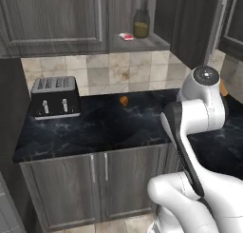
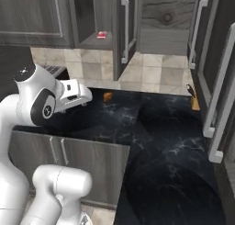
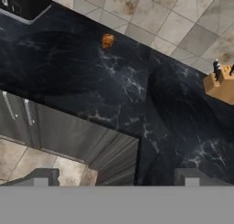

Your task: Pick the bar and boxed food from the counter and place them in the cabinets closest to them.

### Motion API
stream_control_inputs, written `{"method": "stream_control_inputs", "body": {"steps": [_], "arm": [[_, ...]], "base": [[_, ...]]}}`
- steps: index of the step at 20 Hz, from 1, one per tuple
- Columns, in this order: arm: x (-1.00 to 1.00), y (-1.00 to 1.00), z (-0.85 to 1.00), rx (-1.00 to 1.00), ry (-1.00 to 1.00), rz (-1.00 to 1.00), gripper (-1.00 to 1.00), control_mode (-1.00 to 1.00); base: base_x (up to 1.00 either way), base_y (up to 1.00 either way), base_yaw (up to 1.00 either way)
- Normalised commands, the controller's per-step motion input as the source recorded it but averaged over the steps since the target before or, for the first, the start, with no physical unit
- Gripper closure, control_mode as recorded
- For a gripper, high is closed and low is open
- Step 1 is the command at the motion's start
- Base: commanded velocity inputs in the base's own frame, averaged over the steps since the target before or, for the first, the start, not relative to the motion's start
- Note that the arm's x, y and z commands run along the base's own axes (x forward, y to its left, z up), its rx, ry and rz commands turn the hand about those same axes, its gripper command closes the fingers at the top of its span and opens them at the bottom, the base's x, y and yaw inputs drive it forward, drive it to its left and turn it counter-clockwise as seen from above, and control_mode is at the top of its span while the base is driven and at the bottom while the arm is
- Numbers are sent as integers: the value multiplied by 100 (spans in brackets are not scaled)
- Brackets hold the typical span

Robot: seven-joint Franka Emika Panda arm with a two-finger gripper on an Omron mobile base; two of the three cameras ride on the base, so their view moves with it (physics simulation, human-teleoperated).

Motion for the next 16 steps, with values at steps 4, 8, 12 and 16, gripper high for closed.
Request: {"method": "stream_control_inputs", "body": {"steps": [4, 8, 12, 16], "arm": [[0, 0, 0, 0, 0, 0, -100, 100], [0, 0, 0, 0, 0, 0, -100, 100], [0, 0, 0, 0, 0, 0, -100, 100], [0, 0, 0, 0, 0, 0, -100, 100]], "base": [[-49, -2, 0], [-46, 0, 0], [-51, 0, 0], [-45, 0, 0]]}}
